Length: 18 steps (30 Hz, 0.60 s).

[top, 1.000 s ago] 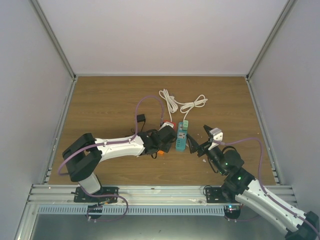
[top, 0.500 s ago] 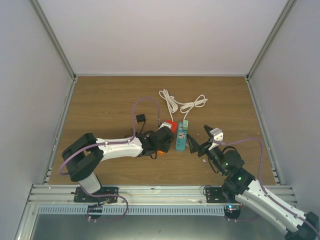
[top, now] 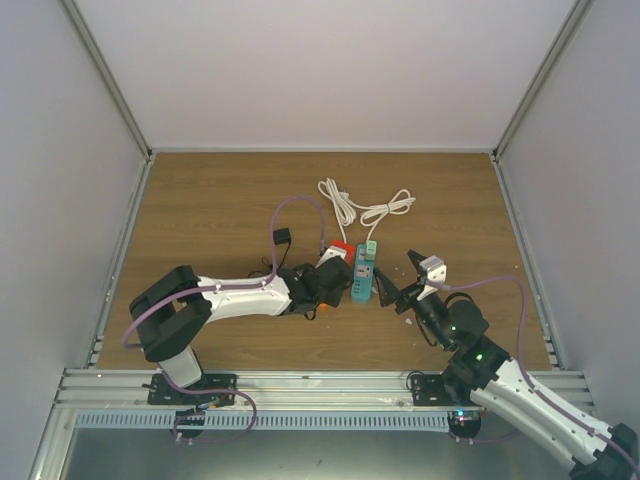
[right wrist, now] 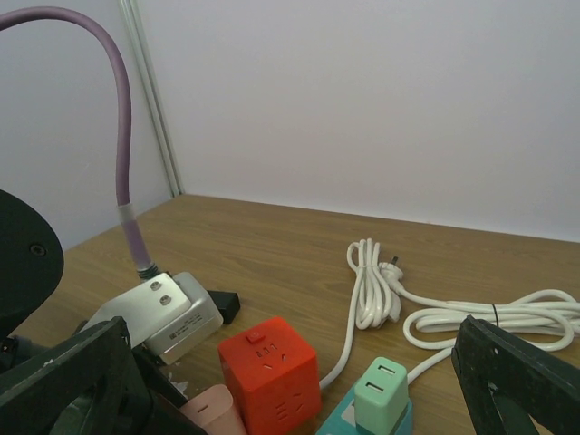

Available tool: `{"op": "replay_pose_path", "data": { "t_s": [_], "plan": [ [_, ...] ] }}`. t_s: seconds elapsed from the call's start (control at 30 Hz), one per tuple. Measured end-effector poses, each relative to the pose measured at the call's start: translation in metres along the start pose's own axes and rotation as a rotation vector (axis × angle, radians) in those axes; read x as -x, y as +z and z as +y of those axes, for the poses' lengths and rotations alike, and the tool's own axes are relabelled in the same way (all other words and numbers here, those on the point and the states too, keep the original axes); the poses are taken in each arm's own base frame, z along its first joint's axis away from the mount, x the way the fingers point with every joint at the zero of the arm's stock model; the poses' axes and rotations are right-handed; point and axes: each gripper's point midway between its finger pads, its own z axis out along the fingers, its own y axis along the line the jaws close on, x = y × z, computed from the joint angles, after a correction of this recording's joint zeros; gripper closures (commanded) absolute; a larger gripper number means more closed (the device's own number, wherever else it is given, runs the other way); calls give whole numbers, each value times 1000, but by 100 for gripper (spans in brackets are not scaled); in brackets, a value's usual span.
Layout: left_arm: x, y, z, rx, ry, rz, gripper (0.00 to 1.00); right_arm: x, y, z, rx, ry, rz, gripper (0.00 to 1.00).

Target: Insert the plug

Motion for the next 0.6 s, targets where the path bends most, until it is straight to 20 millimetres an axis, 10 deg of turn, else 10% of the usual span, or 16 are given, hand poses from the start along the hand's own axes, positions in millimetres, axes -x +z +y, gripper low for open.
{"op": "replay_pose_path", "data": {
  "t_s": [0.6],
  "plan": [
    [-4, -56, 40, 83, 28, -1, 100, -4, 0, 0, -1, -3, 10, 0]
  ]
}}
